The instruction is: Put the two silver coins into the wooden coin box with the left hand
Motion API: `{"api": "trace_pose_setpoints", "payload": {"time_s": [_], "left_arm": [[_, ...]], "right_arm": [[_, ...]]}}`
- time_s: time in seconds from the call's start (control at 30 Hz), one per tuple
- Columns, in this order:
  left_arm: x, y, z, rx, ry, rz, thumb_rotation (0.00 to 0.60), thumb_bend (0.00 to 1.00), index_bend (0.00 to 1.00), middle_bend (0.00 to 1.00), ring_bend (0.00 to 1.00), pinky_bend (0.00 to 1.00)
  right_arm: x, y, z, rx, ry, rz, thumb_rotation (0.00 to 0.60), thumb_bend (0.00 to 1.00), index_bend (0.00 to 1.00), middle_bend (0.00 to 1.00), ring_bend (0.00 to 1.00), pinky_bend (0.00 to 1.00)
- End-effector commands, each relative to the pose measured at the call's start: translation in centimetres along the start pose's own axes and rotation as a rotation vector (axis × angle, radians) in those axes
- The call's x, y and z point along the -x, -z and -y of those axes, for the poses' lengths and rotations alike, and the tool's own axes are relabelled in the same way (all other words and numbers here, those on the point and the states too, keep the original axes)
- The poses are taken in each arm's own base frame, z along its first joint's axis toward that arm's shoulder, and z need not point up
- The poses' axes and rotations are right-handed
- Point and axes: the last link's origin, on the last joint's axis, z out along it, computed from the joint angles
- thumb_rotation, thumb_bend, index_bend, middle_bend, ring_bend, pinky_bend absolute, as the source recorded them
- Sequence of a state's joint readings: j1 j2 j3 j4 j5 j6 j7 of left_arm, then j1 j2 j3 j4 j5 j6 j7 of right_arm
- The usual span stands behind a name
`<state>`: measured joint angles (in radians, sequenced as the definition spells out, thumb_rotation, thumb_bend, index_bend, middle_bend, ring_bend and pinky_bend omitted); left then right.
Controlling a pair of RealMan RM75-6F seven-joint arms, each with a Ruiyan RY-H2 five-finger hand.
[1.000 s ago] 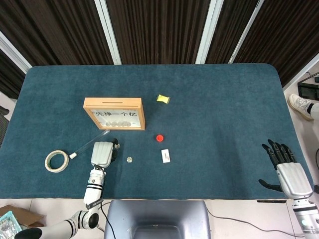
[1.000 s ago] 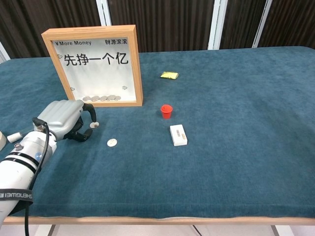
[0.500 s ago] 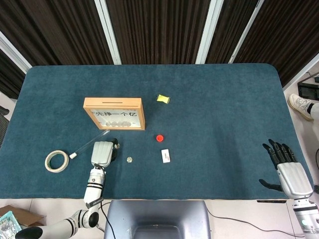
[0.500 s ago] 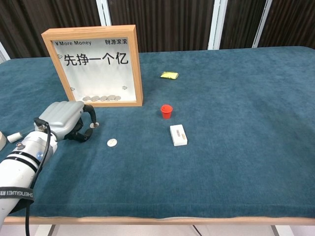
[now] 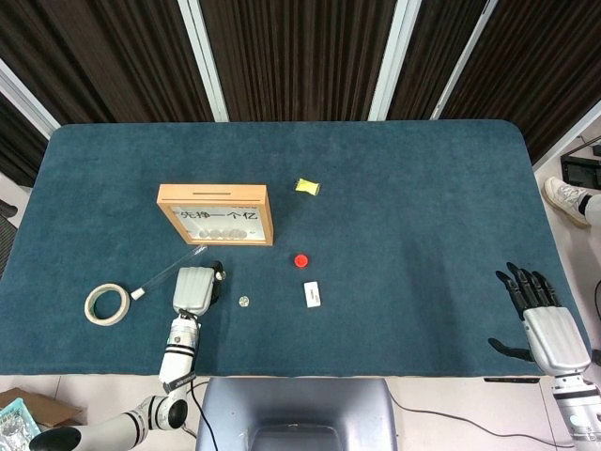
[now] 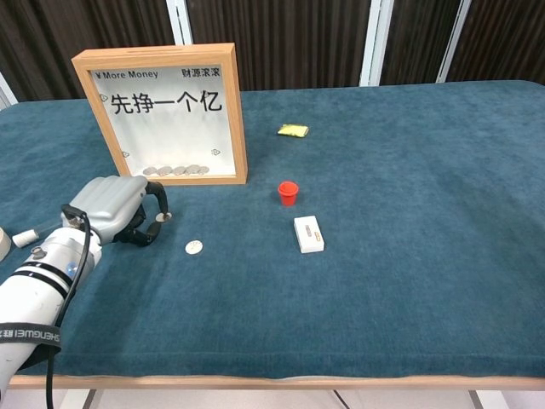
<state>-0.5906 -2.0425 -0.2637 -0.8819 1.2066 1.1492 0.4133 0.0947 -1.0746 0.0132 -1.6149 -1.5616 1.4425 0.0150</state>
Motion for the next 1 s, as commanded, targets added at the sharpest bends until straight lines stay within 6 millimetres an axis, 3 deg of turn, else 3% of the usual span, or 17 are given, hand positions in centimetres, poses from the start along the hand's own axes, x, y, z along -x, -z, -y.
{"api": "trace_pose_setpoints", "payload": {"time_s": [0.03,0.7,1.0], "left_arm": [[0.01,0.01,-0.03,0.001,0.0,0.001,0.6,0.39,0.43,1.0,1.0,1.0],[-0.03,-0.23,-0.13,0.012,-0.014,0.014,0.6,0.39,0.42,1.0,1.0,1.0],[-0.13,-0.63,0.21,-0.006,-0.005,0.012,0.6,0.39,0.5,1.0,1.0,1.0]], "right_arm": [[-0.06,0.0,-0.03,0.001,0.0,-0.002,0.6,0.12,0.0,0.0,0.0,0.0],[-0.41,-0.08,-0.34,0.027,0.009,-0.035,0.6,0.12,0.0,0.0,0.0,0.0],[-0.35,-0.22,-0.36,0.023,0.007,-0.029,0.6,0.12,0.0,0.0,0.0,0.0]]}}
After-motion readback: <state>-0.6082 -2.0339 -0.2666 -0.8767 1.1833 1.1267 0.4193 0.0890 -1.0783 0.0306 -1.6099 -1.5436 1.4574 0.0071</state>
